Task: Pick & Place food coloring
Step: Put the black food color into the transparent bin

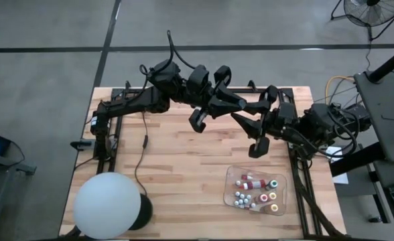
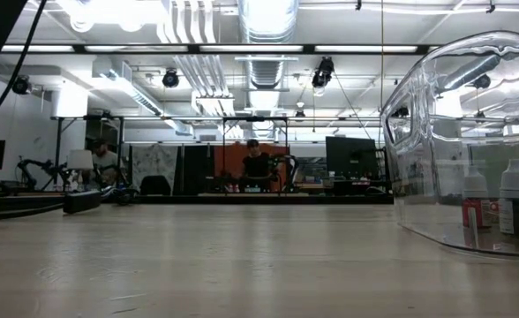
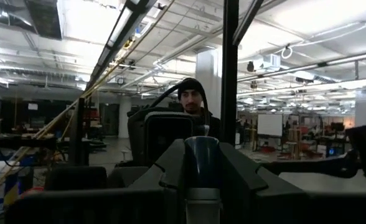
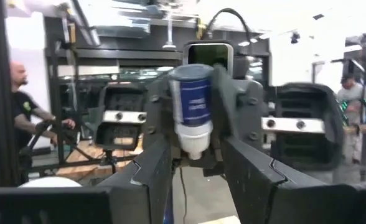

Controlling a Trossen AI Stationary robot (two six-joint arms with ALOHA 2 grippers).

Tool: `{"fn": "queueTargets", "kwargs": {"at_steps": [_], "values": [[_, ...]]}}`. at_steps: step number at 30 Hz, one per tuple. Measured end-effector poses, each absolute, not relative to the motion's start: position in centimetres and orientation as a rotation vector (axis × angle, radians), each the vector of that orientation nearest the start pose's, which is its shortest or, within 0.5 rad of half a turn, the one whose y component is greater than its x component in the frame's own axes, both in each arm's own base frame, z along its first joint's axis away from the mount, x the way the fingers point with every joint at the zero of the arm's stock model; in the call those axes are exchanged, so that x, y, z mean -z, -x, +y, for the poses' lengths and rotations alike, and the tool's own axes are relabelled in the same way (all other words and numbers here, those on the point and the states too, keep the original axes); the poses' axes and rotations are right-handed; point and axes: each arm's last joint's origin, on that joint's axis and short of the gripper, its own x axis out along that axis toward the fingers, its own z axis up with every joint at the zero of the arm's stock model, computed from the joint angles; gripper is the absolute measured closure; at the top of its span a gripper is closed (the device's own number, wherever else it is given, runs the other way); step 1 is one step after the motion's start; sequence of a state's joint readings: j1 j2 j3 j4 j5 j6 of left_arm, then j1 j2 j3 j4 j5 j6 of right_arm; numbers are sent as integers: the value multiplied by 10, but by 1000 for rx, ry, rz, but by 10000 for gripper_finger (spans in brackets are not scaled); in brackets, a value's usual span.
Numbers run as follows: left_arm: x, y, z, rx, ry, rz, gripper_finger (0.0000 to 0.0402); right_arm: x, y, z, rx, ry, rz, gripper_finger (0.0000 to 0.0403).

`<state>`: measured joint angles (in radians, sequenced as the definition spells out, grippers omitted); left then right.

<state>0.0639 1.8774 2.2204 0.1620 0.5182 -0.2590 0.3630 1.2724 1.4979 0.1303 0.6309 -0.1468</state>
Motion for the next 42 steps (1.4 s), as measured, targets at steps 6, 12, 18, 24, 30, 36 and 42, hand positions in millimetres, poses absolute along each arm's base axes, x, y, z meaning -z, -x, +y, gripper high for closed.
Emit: {"fn": "queueTargets", "kwargs": {"at_steps": [6, 12, 18, 24, 30, 36, 42], "values": [[-538, -393, 11, 471, 66, -435, 358, -501, -242, 72, 340, -46, -290, 270], [-536, -394, 12, 443, 81, -407, 358, -500, -242, 72, 373, -22, -276, 279], [-535, -395, 13, 424, 87, -402, 358, -500, -242, 71, 376, -24, -279, 289], [-533, -396, 13, 412, 86, -384, 358, -500, -242, 71, 400, -25, -276, 302], [-532, -396, 13, 395, 89, -367, 358, -499, -243, 71, 404, -9, -269, 333], [-532, -396, 13, 397, 98, -362, 358, -498, -244, 72, 402, 0, -265, 353], [-531, -397, 13, 408, 124, -351, 358, -497, -245, 72, 399, 3, -262, 330]]}}
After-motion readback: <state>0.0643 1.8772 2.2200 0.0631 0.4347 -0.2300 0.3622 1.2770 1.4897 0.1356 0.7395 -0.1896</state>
